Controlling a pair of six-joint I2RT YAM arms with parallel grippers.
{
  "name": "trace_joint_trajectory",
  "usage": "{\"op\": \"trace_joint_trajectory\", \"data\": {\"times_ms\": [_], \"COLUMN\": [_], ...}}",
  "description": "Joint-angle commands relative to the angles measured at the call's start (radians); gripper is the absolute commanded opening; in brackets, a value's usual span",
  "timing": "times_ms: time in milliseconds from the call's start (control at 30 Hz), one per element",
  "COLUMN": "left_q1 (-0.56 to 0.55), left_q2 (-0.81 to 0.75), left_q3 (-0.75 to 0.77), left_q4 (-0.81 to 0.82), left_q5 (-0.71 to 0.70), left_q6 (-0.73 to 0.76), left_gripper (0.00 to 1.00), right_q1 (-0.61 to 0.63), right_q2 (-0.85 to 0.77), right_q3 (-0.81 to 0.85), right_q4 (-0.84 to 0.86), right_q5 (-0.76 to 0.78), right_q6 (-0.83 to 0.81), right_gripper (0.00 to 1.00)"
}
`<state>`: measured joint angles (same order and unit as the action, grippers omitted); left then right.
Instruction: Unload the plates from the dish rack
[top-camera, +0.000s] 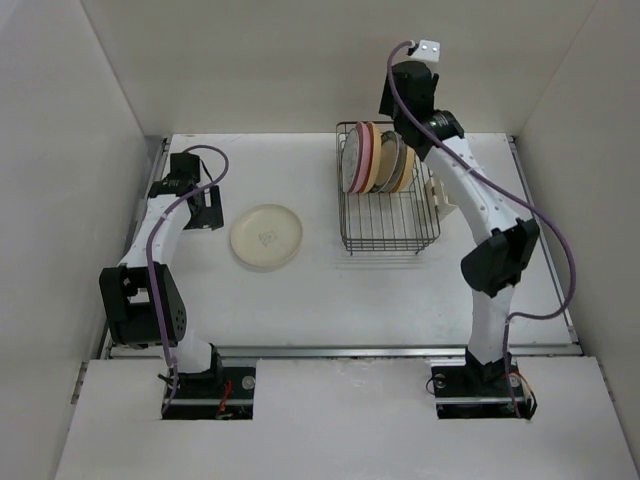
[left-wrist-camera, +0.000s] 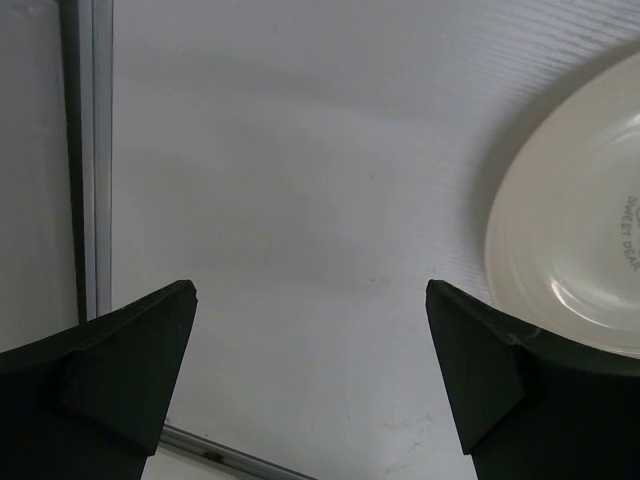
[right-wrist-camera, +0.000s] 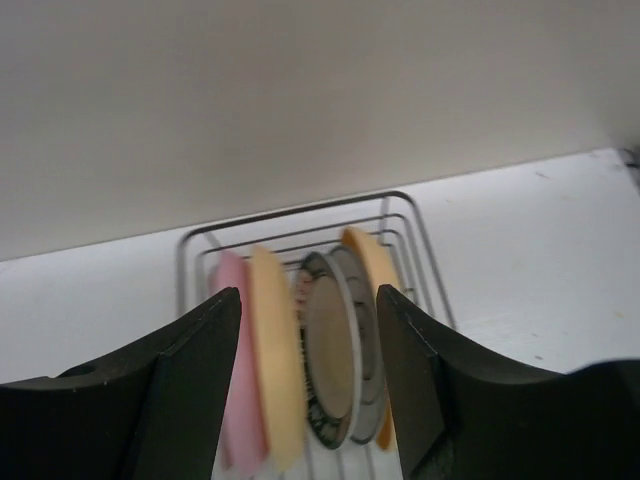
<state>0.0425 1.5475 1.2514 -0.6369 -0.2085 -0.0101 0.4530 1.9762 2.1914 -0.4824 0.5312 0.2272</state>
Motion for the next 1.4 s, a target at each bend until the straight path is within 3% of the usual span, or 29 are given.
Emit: {"op": "trace_joint_trajectory", "data": {"times_ms": [0, 133, 267, 433, 667, 733, 767, 867, 967, 1133, 1167, 1233, 1367], "left_q1": [-0.001, -0.001, -0.001, -0.001, -0.001, -0.001, -0.001, -0.001, -0.001, -0.001, -0.001, -0.001, -0.001], "left_q2": [-0.026, -0.017, -0.017, -0.006, -0.006, -0.006, -0.006, -0.006, -0.006, 0.003, 0.003, 0.003, 0.013], "left_q3": [0.039, 0.072, 0.091, 0.102, 0.102, 0.102, 0.102, 0.102, 0.102, 0.102, 0.102, 0.102, 0.102], "left_q4": [-0.020, -0.044, -0.055, -0.075, -0.075, -0.075, -0.075, -0.075, -0.075, -0.075, -0.075, -0.075, -0.075], "left_q5": [-0.066, -0.066, -0.066, -0.066, -0.066, -0.066, -0.066, -0.066, -0.066, -0.066, -0.066, -0.066, -0.066], "left_q6": [-0.013, -0.024, -0.033, -0.033, -0.033, -0.033, -0.033, -0.033, -0.033, -0.033, -0.033, -0.033, -0.033], "left_gripper": [0.99, 0.99, 0.99, 0.99, 0.99, 0.99, 0.99, 0.99, 0.99, 0.99, 0.99, 0.99, 0.99], "right_q1": [-0.011, -0.036, -0.060, -0.082, -0.082, -0.082, -0.082, -0.082, -0.082, -0.073, -0.073, -0.073, -0.073], "right_q2": [0.156, 0.214, 0.225, 0.225, 0.191, 0.191, 0.191, 0.191, 0.161, 0.118, 0.109, 0.108, 0.099], "right_q3": [0.101, 0.148, 0.101, 0.065, 0.001, -0.010, -0.010, -0.010, -0.010, 0.001, 0.010, 0.010, -0.010], "right_q4": [-0.156, -0.176, -0.144, -0.131, -0.087, -0.087, -0.087, -0.087, -0.087, -0.051, -0.051, -0.051, -0.051], "right_q5": [0.193, 0.265, 0.185, 0.236, 0.256, 0.265, 0.277, 0.277, 0.331, 0.368, 0.368, 0.359, 0.359], "right_q6": [-0.034, -0.043, -0.043, -0.043, -0.043, -0.043, -0.052, -0.052, -0.075, -0.129, -0.129, -0.140, -0.140], "right_gripper": [0.62, 0.61, 0.61, 0.45, 0.48, 0.41, 0.29, 0.09, 0.04, 0.04, 0.11, 0.35, 0.35]}}
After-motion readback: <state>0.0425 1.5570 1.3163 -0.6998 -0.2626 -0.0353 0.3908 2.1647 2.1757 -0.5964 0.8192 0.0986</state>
